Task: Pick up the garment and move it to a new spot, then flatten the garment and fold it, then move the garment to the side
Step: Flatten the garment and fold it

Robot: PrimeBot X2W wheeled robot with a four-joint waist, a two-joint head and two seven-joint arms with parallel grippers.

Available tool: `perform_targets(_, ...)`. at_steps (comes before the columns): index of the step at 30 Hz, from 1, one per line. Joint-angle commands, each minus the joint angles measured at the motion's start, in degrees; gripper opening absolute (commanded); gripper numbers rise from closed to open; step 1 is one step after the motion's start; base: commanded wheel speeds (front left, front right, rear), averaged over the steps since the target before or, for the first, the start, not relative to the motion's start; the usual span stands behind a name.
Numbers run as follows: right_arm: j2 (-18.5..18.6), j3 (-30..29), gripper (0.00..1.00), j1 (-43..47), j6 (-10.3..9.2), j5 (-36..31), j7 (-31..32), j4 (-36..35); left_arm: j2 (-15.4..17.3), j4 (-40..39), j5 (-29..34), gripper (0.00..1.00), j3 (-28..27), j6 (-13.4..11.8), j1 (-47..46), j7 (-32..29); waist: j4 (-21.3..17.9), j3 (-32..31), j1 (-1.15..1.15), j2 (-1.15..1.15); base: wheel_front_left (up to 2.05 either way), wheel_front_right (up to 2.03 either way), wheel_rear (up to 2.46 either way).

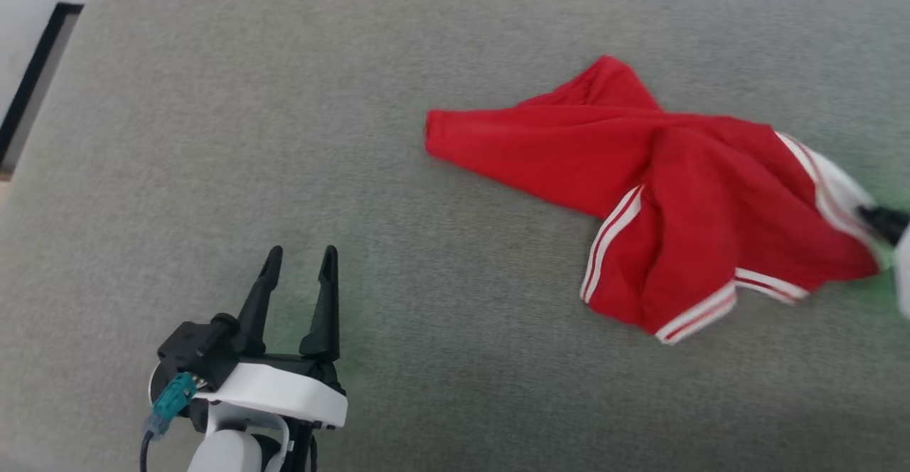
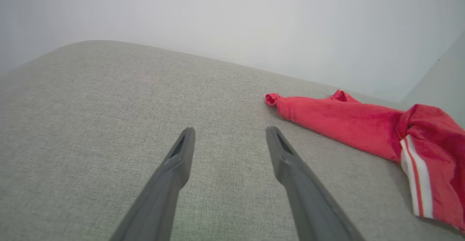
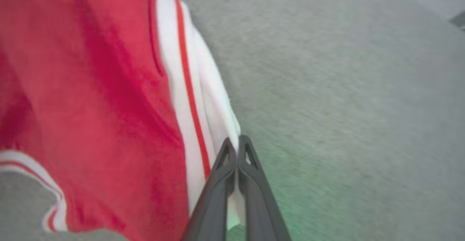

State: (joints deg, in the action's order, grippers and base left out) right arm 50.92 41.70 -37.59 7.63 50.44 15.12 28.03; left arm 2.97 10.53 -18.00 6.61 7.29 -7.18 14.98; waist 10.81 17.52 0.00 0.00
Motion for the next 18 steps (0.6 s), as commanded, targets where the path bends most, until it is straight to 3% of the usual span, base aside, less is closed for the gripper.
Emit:
perform_targets(1, 0.6, -0.7, 0.0, -1.04, -0.25, -0.65, -1.2, 0.87, -0.02, 0.05, 0.28, 1.0, -0.22, 0.0, -0.67, 0.3, -0.98, -0.57, 0.0, 0.0, 0.0, 0.0, 0.0)
perform_targets(7, 3.05, -6.15, 0.0, -3.51, -0.2, -5.43, -7.58, 8.97, -0.01, 0.18, 1.1, 1.0, -1.04, 0.1, -0.72, 0.3, -3.57, -1.23, 0.0, 0.0, 0.0, 0.0, 0.0)
perform_targets(12, 4.03, -9.33, 0.0, -5.36, -0.19, -15.4, -11.89, 15.8, 0.0, 0.25, 1.34, 1.0, -1.3, 0.18, -1.07, 0.3, -4.79, -0.79, 0.0, 0.0, 0.0, 0.0, 0.0)
perform_targets(15, 0.22, -10.56, 0.0, -3.33, -0.16, -15.64, -12.45, 16.85, 0.02, 0.5, 1.26, 1.0, -1.21, 0.21, -1.14, 0.3, -5.27, -0.68, 0.0, 0.0, 0.0, 0.0, 0.0)
perform_targets(18, -1.25, -10.84, 0.0, -1.6, -0.2, -16.16, -11.9, 16.42, -0.02, 0.58, 1.12, 1.0, -1.33, 0.23, -0.99, 0.3, -5.85, -0.56, 0.0, 0.0, 0.0, 0.0, 0.0)
